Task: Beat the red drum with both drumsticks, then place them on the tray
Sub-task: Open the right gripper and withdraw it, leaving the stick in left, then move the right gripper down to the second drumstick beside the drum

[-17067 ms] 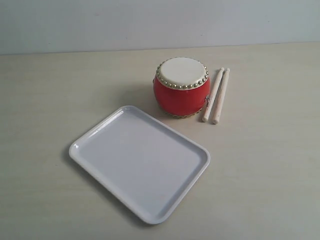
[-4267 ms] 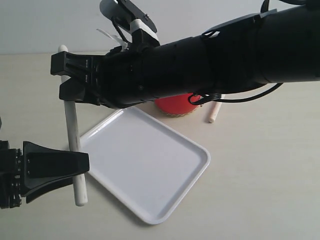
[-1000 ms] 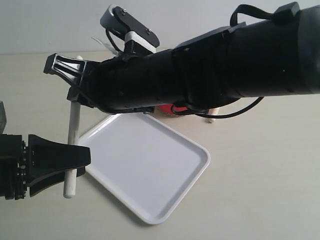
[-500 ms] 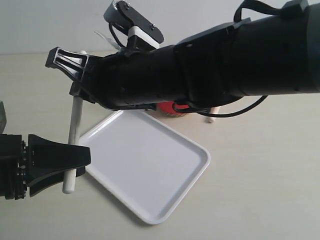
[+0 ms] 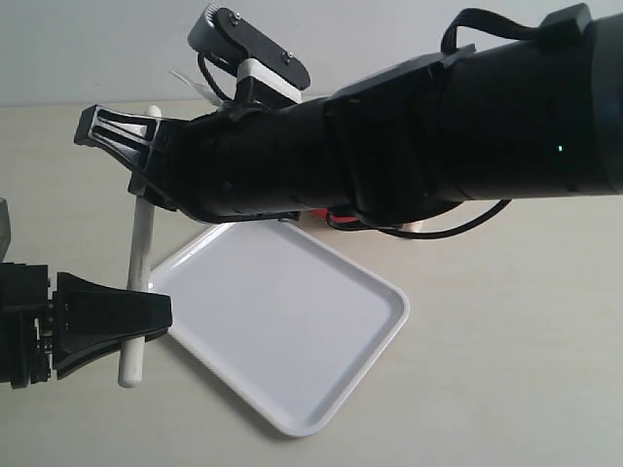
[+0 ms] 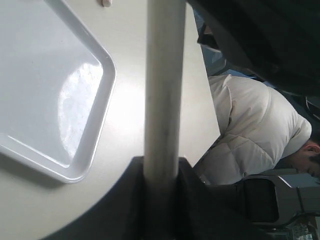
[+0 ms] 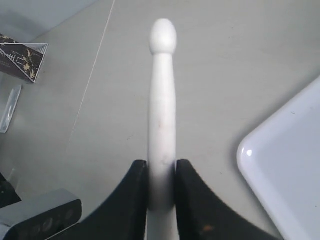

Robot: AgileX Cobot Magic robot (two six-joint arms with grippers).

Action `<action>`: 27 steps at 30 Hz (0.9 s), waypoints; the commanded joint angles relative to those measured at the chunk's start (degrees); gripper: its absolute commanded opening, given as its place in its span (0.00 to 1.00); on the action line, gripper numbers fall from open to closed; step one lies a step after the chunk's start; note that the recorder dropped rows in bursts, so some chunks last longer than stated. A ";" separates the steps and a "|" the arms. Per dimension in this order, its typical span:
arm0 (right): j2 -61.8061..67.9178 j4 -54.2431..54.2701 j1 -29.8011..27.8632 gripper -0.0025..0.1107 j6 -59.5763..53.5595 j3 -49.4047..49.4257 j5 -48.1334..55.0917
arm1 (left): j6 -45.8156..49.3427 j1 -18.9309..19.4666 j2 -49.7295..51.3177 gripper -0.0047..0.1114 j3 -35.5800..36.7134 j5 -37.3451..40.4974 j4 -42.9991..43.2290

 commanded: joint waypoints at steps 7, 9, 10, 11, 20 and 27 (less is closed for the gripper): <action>-2.86 -0.21 0.09 0.41 -8.87 -0.68 2.19 | 1.38 -0.43 -0.12 0.04 -0.38 -0.39 -0.67; -4.62 -0.21 0.09 0.48 -11.43 -0.68 1.18 | 1.38 -0.43 -0.12 0.04 -0.38 -0.39 -0.67; -5.86 -0.21 0.09 0.49 -12.47 -0.68 0.12 | 1.38 -0.43 -0.12 0.04 -0.38 -0.39 -0.67; -7.27 -0.21 0.09 0.49 -12.97 -0.68 -1.20 | 1.38 -0.43 -0.12 0.04 -0.38 -0.39 -0.67; -23.51 -0.21 -0.25 0.43 -27.21 -0.18 -36.34 | 2.07 3.33 -2.03 0.04 -0.38 -1.97 -0.67; -26.57 -0.21 -6.99 0.43 -34.94 3.07 -50.02 | 2.92 5.77 -5.76 0.04 -0.38 -1.97 -0.67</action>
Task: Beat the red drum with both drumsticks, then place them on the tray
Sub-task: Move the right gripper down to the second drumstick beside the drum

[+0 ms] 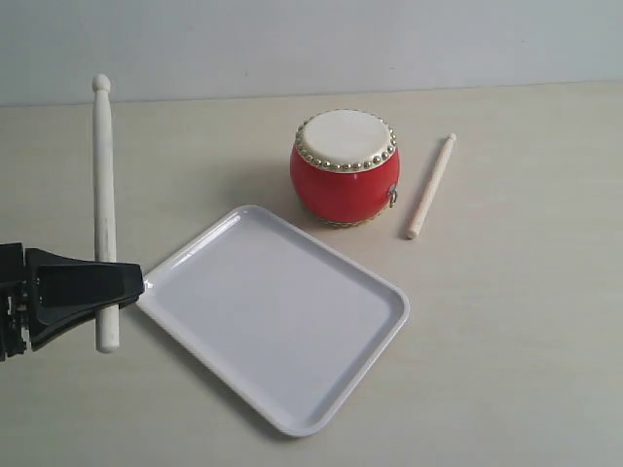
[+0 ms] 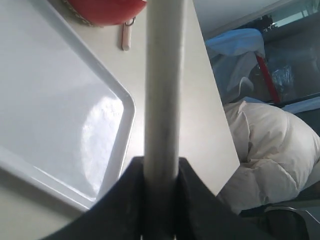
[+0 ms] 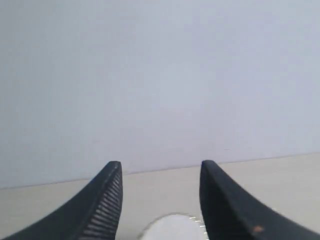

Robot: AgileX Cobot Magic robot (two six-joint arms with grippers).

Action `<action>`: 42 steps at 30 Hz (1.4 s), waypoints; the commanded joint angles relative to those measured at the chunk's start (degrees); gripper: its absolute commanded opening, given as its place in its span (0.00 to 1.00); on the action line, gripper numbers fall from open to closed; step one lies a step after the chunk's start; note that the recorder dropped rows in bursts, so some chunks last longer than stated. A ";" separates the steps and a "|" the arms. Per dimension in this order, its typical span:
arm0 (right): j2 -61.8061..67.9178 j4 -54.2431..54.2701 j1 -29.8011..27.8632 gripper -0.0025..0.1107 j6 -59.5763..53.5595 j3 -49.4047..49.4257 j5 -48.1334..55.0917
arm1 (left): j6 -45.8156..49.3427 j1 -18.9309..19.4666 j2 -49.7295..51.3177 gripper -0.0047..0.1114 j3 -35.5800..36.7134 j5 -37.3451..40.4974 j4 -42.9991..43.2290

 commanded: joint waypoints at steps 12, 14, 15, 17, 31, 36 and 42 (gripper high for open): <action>3.07 0.16 -21.49 0.30 7.01 1.44 18.69 | 0.74 0.63 -4.70 0.04 -0.38 1.87 -0.60; 4.40 0.16 -25.85 0.28 12.74 1.44 29.09 | 0.62 0.63 -4.70 0.04 -0.38 2.14 -0.60; 5.32 0.16 -28.02 0.28 15.76 1.44 34.90 | 0.62 0.63 -4.70 0.04 -0.38 2.40 -0.60; 7.83 0.16 -32.05 0.28 20.74 1.44 46.47 | 0.47 0.63 -4.70 0.04 -0.38 2.70 -0.60; 25.69 -80.50 -42.90 0.34 84.21 -15.98 88.27 | -0.98 0.63 -4.70 0.04 -0.38 3.19 0.22; 27.79 -98.93 -37.68 0.36 100.62 -18.25 89.64 | -0.98 0.63 -4.70 0.04 -0.38 1.80 0.15; 32.86 -107.74 -33.65 0.43 118.07 -18.25 88.71 | -1.11 0.63 -4.70 0.04 -0.38 0.61 0.15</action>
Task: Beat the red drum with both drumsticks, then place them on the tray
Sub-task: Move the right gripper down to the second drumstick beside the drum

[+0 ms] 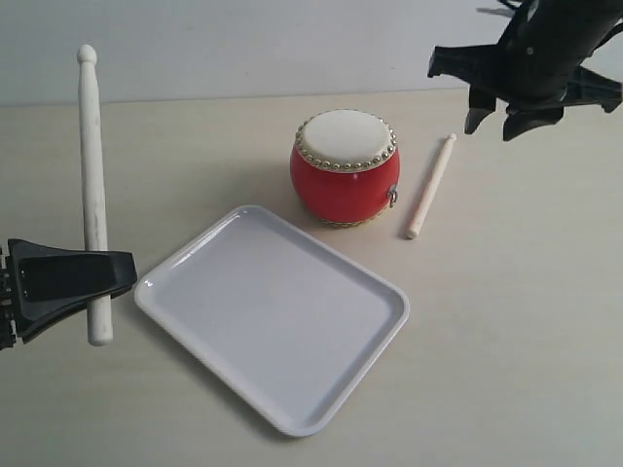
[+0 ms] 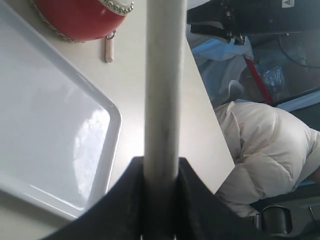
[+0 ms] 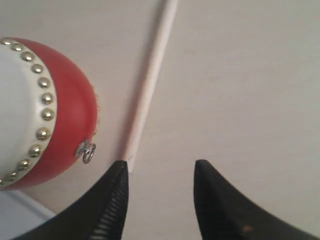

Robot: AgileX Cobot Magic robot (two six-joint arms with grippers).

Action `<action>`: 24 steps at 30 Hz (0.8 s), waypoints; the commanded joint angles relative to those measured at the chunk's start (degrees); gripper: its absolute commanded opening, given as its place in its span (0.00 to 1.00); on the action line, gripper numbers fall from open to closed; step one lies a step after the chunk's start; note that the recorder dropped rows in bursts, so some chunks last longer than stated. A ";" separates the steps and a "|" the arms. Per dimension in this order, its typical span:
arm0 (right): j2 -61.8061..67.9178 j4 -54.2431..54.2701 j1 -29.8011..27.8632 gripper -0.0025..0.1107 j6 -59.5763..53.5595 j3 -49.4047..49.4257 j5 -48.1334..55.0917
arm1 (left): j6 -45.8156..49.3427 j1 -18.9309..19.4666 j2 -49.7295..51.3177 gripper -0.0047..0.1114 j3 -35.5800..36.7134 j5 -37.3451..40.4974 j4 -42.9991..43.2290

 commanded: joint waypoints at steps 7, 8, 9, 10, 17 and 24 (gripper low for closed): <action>7.63 -9.73 4.15 0.45 20.34 -0.47 -6.60 | -1.35 0.15 -0.37 0.04 -0.38 -0.64 -0.42; 8.25 -9.84 4.15 0.45 20.96 -0.47 -7.53 | -1.35 0.15 -0.37 0.04 -0.38 -0.64 -0.42; 8.64 -9.84 4.15 0.45 21.19 -0.59 -8.10 | -1.35 0.15 -0.37 0.04 -0.38 -0.64 -0.42; 9.48 -9.84 4.15 0.45 21.17 -0.72 -8.66 | -1.35 0.15 -0.37 0.04 -0.38 -0.64 -0.42; 15.13 -10.90 4.15 0.45 22.08 -3.87 -8.54 | -1.33 0.15 -0.25 0.04 -0.38 -1.26 0.24; 19.13 -10.71 4.15 0.45 22.38 -5.09 -9.37 | -1.47 0.15 -0.25 0.04 -0.38 -1.26 1.06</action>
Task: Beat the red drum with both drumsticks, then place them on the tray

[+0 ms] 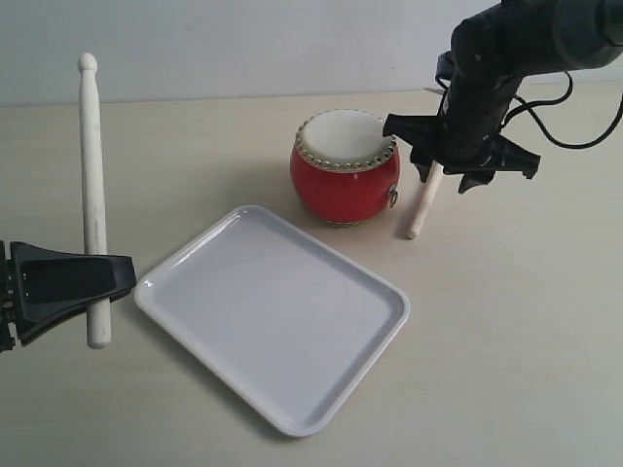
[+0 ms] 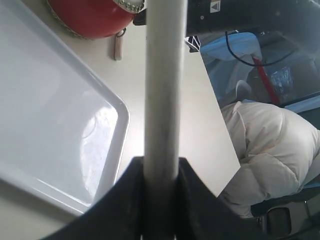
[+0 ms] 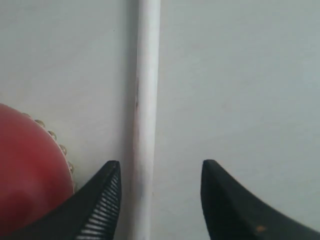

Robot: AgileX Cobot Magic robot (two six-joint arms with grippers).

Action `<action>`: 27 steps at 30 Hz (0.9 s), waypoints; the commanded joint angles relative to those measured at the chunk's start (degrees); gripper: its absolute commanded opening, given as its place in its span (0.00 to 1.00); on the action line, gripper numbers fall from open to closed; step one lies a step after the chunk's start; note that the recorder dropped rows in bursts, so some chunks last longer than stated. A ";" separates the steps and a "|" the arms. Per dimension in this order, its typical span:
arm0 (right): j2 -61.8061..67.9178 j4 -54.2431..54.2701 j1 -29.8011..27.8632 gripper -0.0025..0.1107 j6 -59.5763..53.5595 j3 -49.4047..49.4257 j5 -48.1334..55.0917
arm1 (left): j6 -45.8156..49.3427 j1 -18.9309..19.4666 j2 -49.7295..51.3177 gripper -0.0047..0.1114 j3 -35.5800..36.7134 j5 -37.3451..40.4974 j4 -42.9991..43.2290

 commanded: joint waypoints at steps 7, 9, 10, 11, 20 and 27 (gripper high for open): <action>3.23 -0.30 0.08 0.45 0.59 -1.02 -2.26 | -0.26 0.15 -0.25 0.04 -0.24 0.01 0.17; 3.87 -0.30 0.08 0.45 0.59 -1.02 -2.38 | -0.26 0.15 -0.25 0.04 -0.24 0.01 0.17; 4.02 -0.30 0.08 0.45 0.59 -1.02 -2.38 | -0.26 0.15 -0.25 0.04 -0.24 0.01 0.17; 4.11 -0.30 0.08 0.45 0.59 -1.02 -2.38 | -0.26 0.15 -0.25 0.04 -0.24 0.01 0.17; 4.48 0.01 0.08 0.45 0.43 -1.02 -0.57 | -0.65 0.15 -0.25 0.04 -0.24 0.01 0.06; 0.36 -0.91 -0.72 0.45 0.46 -1.02 -0.56 | -1.45 0.15 -0.25 0.04 -0.24 0.01 -0.06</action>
